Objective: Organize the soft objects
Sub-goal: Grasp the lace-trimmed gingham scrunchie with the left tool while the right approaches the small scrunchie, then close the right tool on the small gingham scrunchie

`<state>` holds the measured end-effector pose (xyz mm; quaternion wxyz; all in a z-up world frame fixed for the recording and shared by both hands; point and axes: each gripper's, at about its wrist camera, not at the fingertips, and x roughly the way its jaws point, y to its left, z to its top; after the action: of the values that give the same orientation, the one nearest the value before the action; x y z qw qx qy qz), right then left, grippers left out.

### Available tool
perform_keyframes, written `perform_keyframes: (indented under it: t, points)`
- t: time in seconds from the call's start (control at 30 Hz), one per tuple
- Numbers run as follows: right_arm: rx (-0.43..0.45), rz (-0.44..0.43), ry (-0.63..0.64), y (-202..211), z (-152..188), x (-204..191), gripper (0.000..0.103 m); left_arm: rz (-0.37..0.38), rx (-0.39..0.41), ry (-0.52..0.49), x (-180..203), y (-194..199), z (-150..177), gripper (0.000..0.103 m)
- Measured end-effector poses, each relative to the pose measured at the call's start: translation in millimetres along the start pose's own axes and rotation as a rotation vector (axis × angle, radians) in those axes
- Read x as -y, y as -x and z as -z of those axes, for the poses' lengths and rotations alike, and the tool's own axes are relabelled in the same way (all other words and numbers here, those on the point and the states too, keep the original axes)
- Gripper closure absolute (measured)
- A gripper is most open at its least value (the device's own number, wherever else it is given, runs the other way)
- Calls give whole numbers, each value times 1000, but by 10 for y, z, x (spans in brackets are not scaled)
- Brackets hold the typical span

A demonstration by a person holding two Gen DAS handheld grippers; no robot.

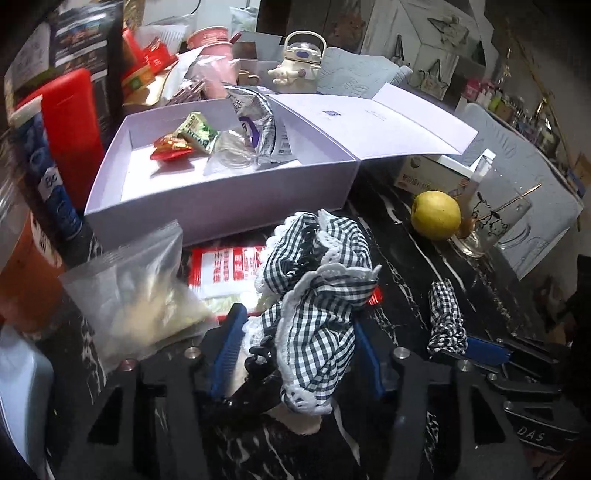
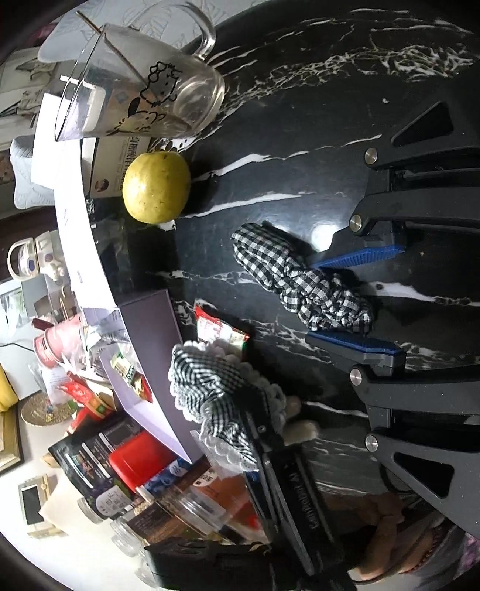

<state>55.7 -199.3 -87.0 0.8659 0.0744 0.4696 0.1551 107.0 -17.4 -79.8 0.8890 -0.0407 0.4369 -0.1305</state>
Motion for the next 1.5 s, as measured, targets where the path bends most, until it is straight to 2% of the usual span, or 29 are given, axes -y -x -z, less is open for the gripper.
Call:
perform_keyframes:
  t: [0.23, 0.37, 0.6, 0.67, 0.73, 0.8, 0.87, 0.93, 1.0, 1.17, 1.33, 1.5]
  points:
    - [1, -12, 16, 80, 107, 14, 70, 33, -22, 9, 28, 197, 169, 48]
    - [-4, -13, 24, 126, 157, 31, 70, 36, -15, -23, 98, 359, 272, 48]
    - [-36, -18, 61, 208, 269, -2, 70, 87, -30, -34, 146, 509, 416, 48]
    - [-44, -25, 65, 242, 309, 0, 70, 77, -21, -45, 160, 530, 425, 48]
    - [-46, -23, 57, 269, 337, 15, 70, 24, -21, -57, 178, 509, 414, 48]
    - [-40, -35, 38, 282, 350, 39, 69, -25, -60, -59, 184, 411, 390, 47]
    - [-31, -41, 18, 285, 345, 51, 61, -16, -108, -38, 166, 286, 376, 45]
    - [-17, -11, 7, 287, 328, 31, 35, 12, -152, -18, 138, 169, 373, 45]
    - [-11, 26, 10, 262, 313, -2, 22, 7, -132, -11, 133, 149, 350, 43]
    - [9, 70, 2, 225, 298, -33, 22, 18, -122, 23, 105, 105, 298, 43]
    - [23, 137, -38, 195, 270, -33, 22, -1, -104, 8, 122, 62, 282, 43]
    - [14, 193, -25, 147, 247, -89, 23, -26, -110, -25, 175, 29, 272, 43]
